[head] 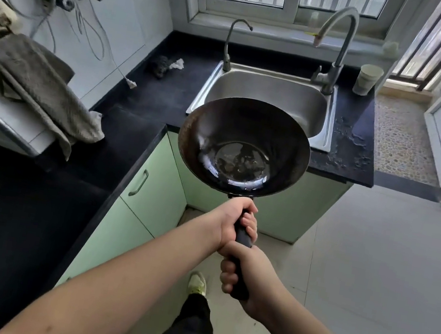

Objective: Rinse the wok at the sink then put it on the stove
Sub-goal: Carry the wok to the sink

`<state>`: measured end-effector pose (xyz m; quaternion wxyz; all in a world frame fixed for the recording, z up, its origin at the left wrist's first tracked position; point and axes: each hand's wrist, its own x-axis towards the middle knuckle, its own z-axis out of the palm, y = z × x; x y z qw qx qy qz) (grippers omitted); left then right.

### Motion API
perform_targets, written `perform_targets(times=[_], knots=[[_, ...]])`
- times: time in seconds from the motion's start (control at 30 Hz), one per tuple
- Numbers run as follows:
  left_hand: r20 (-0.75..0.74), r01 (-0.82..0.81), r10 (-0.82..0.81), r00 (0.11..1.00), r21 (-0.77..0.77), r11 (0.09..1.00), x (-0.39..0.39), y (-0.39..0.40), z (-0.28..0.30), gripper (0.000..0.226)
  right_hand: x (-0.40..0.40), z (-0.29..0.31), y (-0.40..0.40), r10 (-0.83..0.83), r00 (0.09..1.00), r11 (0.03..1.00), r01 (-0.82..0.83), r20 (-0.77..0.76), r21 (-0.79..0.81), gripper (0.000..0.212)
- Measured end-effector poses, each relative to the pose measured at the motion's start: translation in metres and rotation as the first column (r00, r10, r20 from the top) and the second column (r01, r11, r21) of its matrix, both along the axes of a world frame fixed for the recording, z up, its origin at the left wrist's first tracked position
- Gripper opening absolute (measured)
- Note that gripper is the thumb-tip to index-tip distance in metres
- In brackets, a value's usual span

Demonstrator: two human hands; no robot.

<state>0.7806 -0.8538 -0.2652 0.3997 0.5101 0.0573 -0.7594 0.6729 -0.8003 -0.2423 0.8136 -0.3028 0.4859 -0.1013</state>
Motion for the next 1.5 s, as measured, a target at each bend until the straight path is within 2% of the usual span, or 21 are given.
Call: perform_targets(times=[0.23, 0.37, 0.53, 0.87, 1.07, 1.5], knots=[[-0.041, 0.023, -0.024, 0.999, -0.041, 0.999, 0.069, -0.073, -0.009, 0.035, 0.071, 0.004, -0.066, -0.038, 0.998, 0.998, 0.036, -0.053, -0.047, 0.02], [-0.056, 0.056, -0.059, 0.997, -0.043, 0.998, 0.103, -0.113, -0.007, 0.044, 0.108, 0.007, -0.101, -0.098, 0.993, 0.995, 0.095, -0.071, -0.04, 0.019], [-0.058, 0.116, -0.118, 0.991, -0.038, 0.992, 0.124, -0.151, -0.012, 0.045, 0.132, 0.006, -0.133, -0.161, 0.984, 0.987, 0.162, -0.069, 0.002, 0.02], [-0.06, 0.104, -0.103, 0.993, 0.011, 0.994, 0.116, -0.239, -0.028, 0.029, 0.13, -0.013, -0.225, -0.177, 0.981, 0.979, 0.184, -0.081, 0.085, 0.022], [0.01, 0.094, -0.095, 0.995, 0.083, 0.992, 0.117, -0.309, -0.038, 0.03, 0.135, -0.028, -0.299, -0.202, 0.977, 0.957, 0.211, -0.062, 0.198, 0.019], [-0.04, 0.051, -0.042, 0.998, 0.258, 0.965, 0.116, -0.393, -0.083, 0.03, 0.135, -0.061, -0.397, -0.155, 0.982, 0.908, 0.183, -0.103, 0.376, 0.019]])
